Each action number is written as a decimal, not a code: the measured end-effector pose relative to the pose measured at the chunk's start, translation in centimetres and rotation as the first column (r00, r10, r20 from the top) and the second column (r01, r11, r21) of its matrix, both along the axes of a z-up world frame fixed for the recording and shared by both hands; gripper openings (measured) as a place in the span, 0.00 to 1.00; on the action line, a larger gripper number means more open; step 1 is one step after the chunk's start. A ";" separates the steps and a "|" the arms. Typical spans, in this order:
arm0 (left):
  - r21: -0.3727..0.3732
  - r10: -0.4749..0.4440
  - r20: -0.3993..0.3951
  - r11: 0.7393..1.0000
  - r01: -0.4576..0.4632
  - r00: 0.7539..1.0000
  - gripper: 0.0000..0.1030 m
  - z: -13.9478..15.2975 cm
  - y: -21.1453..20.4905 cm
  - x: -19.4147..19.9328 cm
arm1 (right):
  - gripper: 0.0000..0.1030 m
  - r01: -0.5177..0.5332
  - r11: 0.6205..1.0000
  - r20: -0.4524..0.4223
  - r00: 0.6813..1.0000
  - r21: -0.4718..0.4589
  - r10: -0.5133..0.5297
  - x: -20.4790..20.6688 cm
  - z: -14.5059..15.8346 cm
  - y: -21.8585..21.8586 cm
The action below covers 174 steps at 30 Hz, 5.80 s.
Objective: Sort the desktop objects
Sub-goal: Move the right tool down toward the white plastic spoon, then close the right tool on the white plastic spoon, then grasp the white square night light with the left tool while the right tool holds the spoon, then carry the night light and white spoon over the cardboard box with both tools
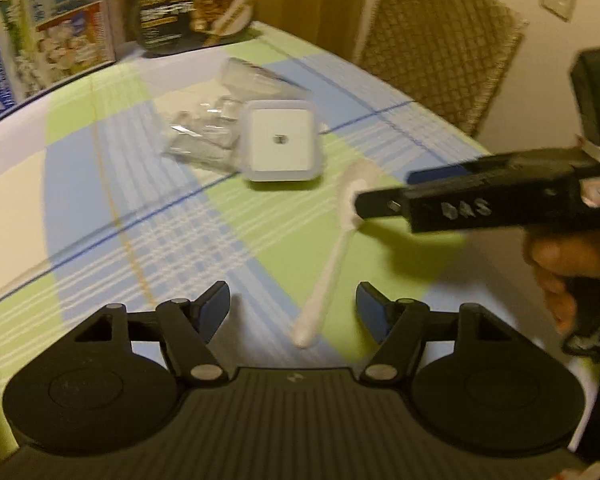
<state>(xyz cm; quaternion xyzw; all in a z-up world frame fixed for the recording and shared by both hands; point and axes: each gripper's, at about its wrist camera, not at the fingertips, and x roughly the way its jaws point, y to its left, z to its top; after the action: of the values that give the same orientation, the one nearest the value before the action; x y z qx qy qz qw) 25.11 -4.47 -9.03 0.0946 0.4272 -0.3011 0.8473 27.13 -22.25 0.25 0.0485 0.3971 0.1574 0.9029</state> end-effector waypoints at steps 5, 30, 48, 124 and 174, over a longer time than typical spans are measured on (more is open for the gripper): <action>-0.042 -0.097 -0.033 0.995 0.096 0.995 0.63 -0.7 -1.4 -1.3 | 0.63 0.023 1.000 -0.002 1.000 0.001 -0.023 0.0 0.1 -0.7; 0.016 0.291 -0.016 0.957 -0.291 0.956 0.65 -0.7 5.7 -0.1 | 0.35 -0.111 0.973 0.088 0.987 -0.202 0.131 -0.2 -2.0 6.0; -0.014 0.116 0.156 0.993 -0.115 0.981 0.67 0.5 -2.3 4.5 | 0.03 0.023 0.995 0.044 0.999 -0.093 -0.019 2.5 -0.1 -0.1; 0.009 0.345 0.161 0.936 -0.351 0.925 0.59 -0.4 3.6 -5.2 | 0.29 -0.165 0.961 0.106 0.976 -0.221 0.192 -5.4 -2.0 4.8; -0.119 0.478 0.314 0.877 -0.466 0.820 0.59 14.8 11.0 -17.7 | 0.29 -0.269 0.963 0.345 0.902 -0.024 0.260 -18.0 14.1 11.7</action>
<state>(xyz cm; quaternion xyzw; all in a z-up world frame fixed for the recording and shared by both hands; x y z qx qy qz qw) 7.41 6.51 5.74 0.0197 0.2819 -0.0695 0.9567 9.09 -10.55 14.31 -0.0235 0.2337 0.2891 0.9280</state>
